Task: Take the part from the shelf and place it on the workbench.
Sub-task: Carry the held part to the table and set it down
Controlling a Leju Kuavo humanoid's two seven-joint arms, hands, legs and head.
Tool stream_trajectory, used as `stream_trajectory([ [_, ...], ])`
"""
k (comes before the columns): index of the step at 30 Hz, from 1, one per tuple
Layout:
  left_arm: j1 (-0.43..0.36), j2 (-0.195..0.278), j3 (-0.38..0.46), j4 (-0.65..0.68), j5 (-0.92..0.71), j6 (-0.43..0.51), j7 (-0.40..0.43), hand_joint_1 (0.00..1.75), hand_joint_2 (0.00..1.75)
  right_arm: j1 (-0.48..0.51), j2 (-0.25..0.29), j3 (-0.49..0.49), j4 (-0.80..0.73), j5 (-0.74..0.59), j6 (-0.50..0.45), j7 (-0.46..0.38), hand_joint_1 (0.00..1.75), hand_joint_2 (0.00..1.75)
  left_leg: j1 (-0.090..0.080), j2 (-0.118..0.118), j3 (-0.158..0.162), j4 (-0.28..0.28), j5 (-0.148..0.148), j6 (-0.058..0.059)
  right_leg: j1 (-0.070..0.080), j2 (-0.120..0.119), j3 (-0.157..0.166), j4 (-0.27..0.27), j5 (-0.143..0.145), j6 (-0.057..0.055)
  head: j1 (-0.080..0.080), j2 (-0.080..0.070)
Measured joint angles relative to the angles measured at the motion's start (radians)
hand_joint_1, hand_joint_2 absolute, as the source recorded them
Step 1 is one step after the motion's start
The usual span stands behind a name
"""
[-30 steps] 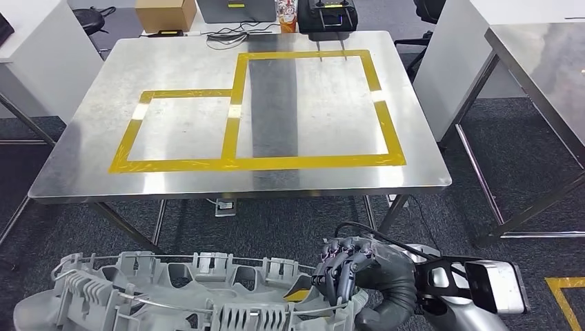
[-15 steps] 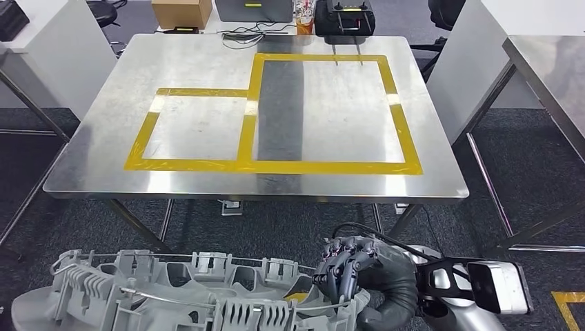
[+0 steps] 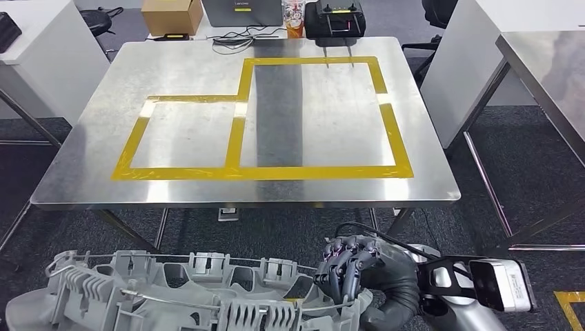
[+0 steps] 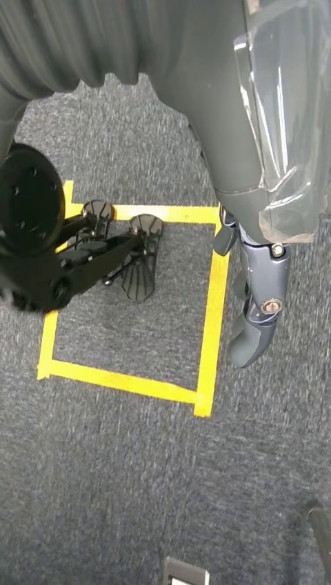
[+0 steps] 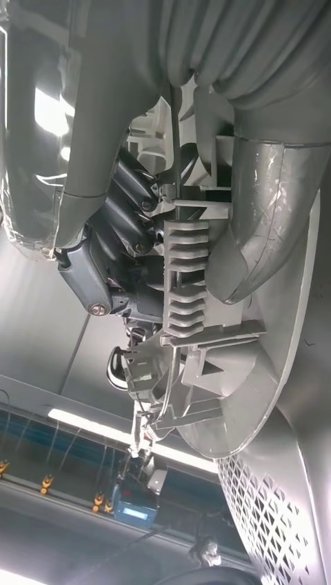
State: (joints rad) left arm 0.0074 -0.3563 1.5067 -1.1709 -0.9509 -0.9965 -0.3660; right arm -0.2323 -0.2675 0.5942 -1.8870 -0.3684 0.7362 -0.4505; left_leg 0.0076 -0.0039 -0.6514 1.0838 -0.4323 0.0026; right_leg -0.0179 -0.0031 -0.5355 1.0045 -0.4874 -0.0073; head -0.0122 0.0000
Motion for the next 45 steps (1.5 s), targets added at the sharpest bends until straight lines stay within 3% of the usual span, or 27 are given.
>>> stream_trajectory([
  [2, -0.001, 0.001, 0.0, 0.0, -0.007, 0.0, -0.006, 0.0, 1.75, 0.001, 0.001, -0.002, -0.001, 0.0, 0.0, 0.0, 1.69, 1.75, -0.009, 0.002, 0.032, -0.069, 0.008, 0.015, 0.001, 0.0, 0.007, -0.003, -0.006, 0.011, 0.0, 0.0],
  [5, 0.0, 0.002, 0.0, 0.0, -0.015, 0.0, -0.013, 0.0, 1.75, 0.004, 0.003, -0.004, -0.002, 0.001, 0.0, 0.0, 1.69, 1.75, -0.011, -0.002, 0.051, -0.087, -0.001, 0.035, 0.0, 0.0, 0.012, 0.009, -0.003, 0.035, -0.001, 0.0],
  [6, 0.0, 0.001, 0.0, 0.0, -0.016, 0.0, -0.015, 0.0, 1.75, 0.004, 0.003, -0.006, -0.003, 0.001, 0.0, 0.0, 1.69, 1.75, -0.009, -0.003, 0.062, -0.09, -0.002, 0.04, 0.0, 0.001, 0.003, 0.03, -0.012, 0.038, 0.001, 0.0],
  [7, -0.001, 0.001, 0.0, 0.0, -0.018, 0.0, -0.017, 0.0, 1.75, 0.004, 0.003, -0.008, -0.004, 0.001, 0.0, 0.0, 1.69, 1.75, -0.006, -0.004, 0.073, -0.093, -0.002, 0.045, -0.001, 0.001, -0.017, 0.069, -0.029, 0.037, 0.002, 0.0],
  [9, -0.001, 0.0, 0.0, 0.0, -0.022, 0.0, -0.02, 0.0, 1.75, 0.005, 0.003, -0.013, -0.005, 0.0, 0.0, 0.0, 1.69, 1.75, -0.005, -0.005, 0.08, -0.094, -0.007, 0.048, -0.001, 0.002, -0.095, 0.196, -0.074, 0.034, 0.005, 0.0],
  [11, -0.001, -0.001, 0.0, 0.001, -0.028, 0.0, -0.022, 0.0, 1.75, 0.01, 0.002, -0.016, -0.005, 0.0, 0.0, 0.0, 1.69, 1.75, -0.005, -0.009, 0.087, -0.094, -0.016, 0.048, -0.002, 0.002, -0.168, 0.287, -0.095, 0.04, 0.005, 0.0],
  [12, -0.001, -0.002, 0.0, 0.001, -0.03, 0.001, -0.022, 0.0, 1.75, 0.012, 0.002, -0.018, -0.005, 0.001, 0.0, 0.0, 1.69, 1.75, -0.005, -0.011, 0.094, -0.094, -0.022, 0.046, -0.003, 0.002, -0.179, 0.28, -0.083, 0.045, 0.005, 0.0],
  [13, -0.001, -0.002, 0.0, 0.002, -0.032, 0.001, -0.022, 0.0, 1.75, 0.013, 0.001, -0.019, -0.005, 0.001, 0.0, 0.0, 1.69, 1.75, -0.004, -0.014, 0.105, -0.094, -0.03, 0.044, -0.004, 0.002, -0.17, 0.234, -0.055, 0.052, 0.005, 0.0],
  [15, -0.002, -0.003, 0.0, 0.003, -0.033, 0.002, -0.023, 0.0, 1.75, 0.015, 0.001, -0.02, -0.005, 0.001, 0.0, 0.0, 1.69, 1.75, -0.005, -0.018, 0.128, -0.092, -0.049, 0.035, -0.005, 0.001, -0.125, 0.091, 0.025, 0.06, 0.006, 0.0],
  [17, -0.002, -0.003, 0.0, 0.003, -0.034, 0.004, -0.025, 0.0, 1.75, 0.016, 0.001, -0.021, -0.006, 0.001, 0.0, 0.0, 1.69, 1.75, -0.008, -0.019, 0.136, -0.09, -0.066, 0.023, -0.001, -0.001, -0.096, 0.01, 0.062, 0.042, 0.006, 0.0],
  [19, -0.002, -0.003, 0.0, 0.003, -0.035, 0.005, -0.027, 0.0, 1.75, 0.017, 0.001, -0.023, -0.008, 0.001, 0.0, 0.0, 1.69, 1.75, -0.008, -0.017, 0.139, -0.085, -0.073, 0.011, 0.003, 0.001, -0.087, 0.002, 0.06, 0.015, 0.006, 0.0],
  [21, -0.004, -0.003, 0.0, 0.004, -0.035, 0.006, -0.028, 0.0, 1.75, 0.017, 0.002, -0.025, -0.009, 0.002, -0.001, 0.0, 1.69, 1.75, -0.004, -0.012, 0.127, -0.047, -0.075, 0.002, 0.001, 0.004, -0.071, -0.001, 0.056, -0.001, 0.006, 0.0],
  [23, -0.005, -0.003, 0.0, 0.004, -0.035, 0.006, -0.028, 0.0, 1.75, 0.017, 0.003, -0.025, -0.01, 0.002, -0.001, 0.001, 1.69, 1.75, 0.0, -0.007, 0.065, 0.055, -0.096, -0.007, -0.001, 0.004, -0.052, -0.002, 0.042, -0.012, 0.005, 0.0],
  [25, -0.004, -0.004, 0.0, 0.004, -0.035, 0.006, -0.028, 0.0, 1.75, 0.018, 0.004, -0.024, -0.01, 0.001, -0.001, 0.0, 1.69, 1.75, 0.003, -0.005, -0.021, 0.175, -0.144, -0.016, 0.001, 0.004, -0.035, -0.002, 0.025, -0.017, 0.003, 0.0],
  [27, -0.004, -0.003, 0.0, 0.004, -0.035, 0.006, -0.028, 0.0, 1.75, 0.02, 0.004, -0.024, -0.01, 0.002, -0.001, 0.001, 1.69, 1.75, 0.003, -0.003, -0.07, 0.206, -0.161, -0.017, 0.004, 0.005, -0.01, -0.002, 0.005, -0.016, 0.003, 0.0],
  [28, -0.004, -0.003, 0.0, 0.005, -0.035, 0.006, -0.028, 0.0, 1.75, 0.021, 0.004, -0.024, -0.01, 0.002, -0.001, 0.001, 1.69, 1.75, 0.003, -0.002, -0.071, 0.172, -0.139, -0.013, 0.006, 0.006, 0.006, -0.003, -0.007, -0.016, 0.003, 0.0],
  [30, -0.003, -0.002, 0.0, 0.004, -0.034, 0.006, -0.028, 0.0, 1.75, 0.022, 0.005, -0.024, -0.011, 0.002, -0.001, 0.001, 1.69, 1.75, -0.005, -0.002, -0.041, 0.042, -0.039, 0.008, 0.011, 0.006, 0.038, -0.004, -0.03, -0.014, 0.003, 0.0],
  [32, 0.0, 0.0, 0.001, 0.003, -0.033, 0.006, -0.028, 0.0, 1.75, 0.022, 0.006, -0.024, -0.012, 0.002, -0.001, 0.003, 1.69, 1.75, -0.015, -0.003, -0.014, -0.046, 0.033, 0.03, 0.015, 0.008, 0.058, -0.007, -0.049, -0.007, 0.004, 0.0],
  [34, 0.003, 0.002, 0.0, 0.002, -0.029, 0.006, -0.028, 0.0, 1.75, 0.021, 0.007, -0.024, -0.015, 0.002, -0.001, 0.007, 1.69, 1.75, -0.023, -0.004, -0.002, -0.062, 0.04, 0.038, 0.016, 0.011, 0.068, -0.016, -0.06, 0.005, 0.005, 0.0],
  [36, 0.003, 0.001, 0.0, 0.002, -0.022, 0.006, -0.028, 0.0, 1.75, 0.021, 0.007, -0.025, -0.02, 0.003, -0.002, 0.012, 1.69, 1.75, -0.018, -0.004, 0.022, -0.086, 0.042, 0.042, 0.017, 0.01, 0.076, -0.017, -0.072, 0.012, 0.005, 0.0],
  [38, 0.001, 0.0, 0.0, 0.002, -0.011, 0.008, -0.024, 0.0, 1.75, 0.019, 0.006, -0.026, -0.024, 0.007, -0.006, 0.016, 1.69, 1.75, -0.01, -0.004, 0.049, -0.112, 0.04, 0.046, 0.018, 0.009, 0.038, 0.057, -0.101, 0.012, 0.007, 0.0],
  [41, -0.002, -0.002, 0.0, 0.004, 0.007, 0.013, -0.014, 0.0, 1.75, 0.018, 0.005, -0.025, -0.025, 0.025, -0.02, 0.023, 1.69, 1.75, -0.01, -0.007, 0.068, -0.118, 0.022, 0.049, 0.011, 0.009, -0.105, 0.256, -0.143, 0.018, 0.008, 0.0],
  [42, -0.002, -0.003, 0.0, 0.005, 0.013, 0.013, -0.011, 0.0, 1.75, 0.019, 0.005, -0.025, -0.025, 0.037, -0.027, 0.025, 1.69, 1.75, -0.01, -0.009, 0.075, -0.118, 0.014, 0.048, 0.008, 0.009, -0.135, 0.276, -0.132, 0.027, 0.008, 0.0],
  [43, -0.002, -0.003, 0.0, 0.006, 0.018, 0.013, -0.008, 0.0, 1.75, 0.02, 0.004, -0.024, -0.025, 0.051, -0.036, 0.028, 1.69, 1.75, -0.009, -0.013, 0.084, -0.117, 0.006, 0.045, 0.005, 0.009, -0.147, 0.259, -0.103, 0.04, 0.008, 0.0],
  [45, -0.001, -0.004, 0.0, 0.007, 0.029, 0.011, -0.005, 0.0, 1.75, 0.019, -0.001, -0.024, -0.025, 0.085, -0.056, 0.032, 1.69, 1.75, -0.007, -0.018, 0.102, -0.112, -0.013, 0.037, -0.001, 0.007, -0.118, 0.125, -0.008, 0.065, 0.009, 0.0],
])
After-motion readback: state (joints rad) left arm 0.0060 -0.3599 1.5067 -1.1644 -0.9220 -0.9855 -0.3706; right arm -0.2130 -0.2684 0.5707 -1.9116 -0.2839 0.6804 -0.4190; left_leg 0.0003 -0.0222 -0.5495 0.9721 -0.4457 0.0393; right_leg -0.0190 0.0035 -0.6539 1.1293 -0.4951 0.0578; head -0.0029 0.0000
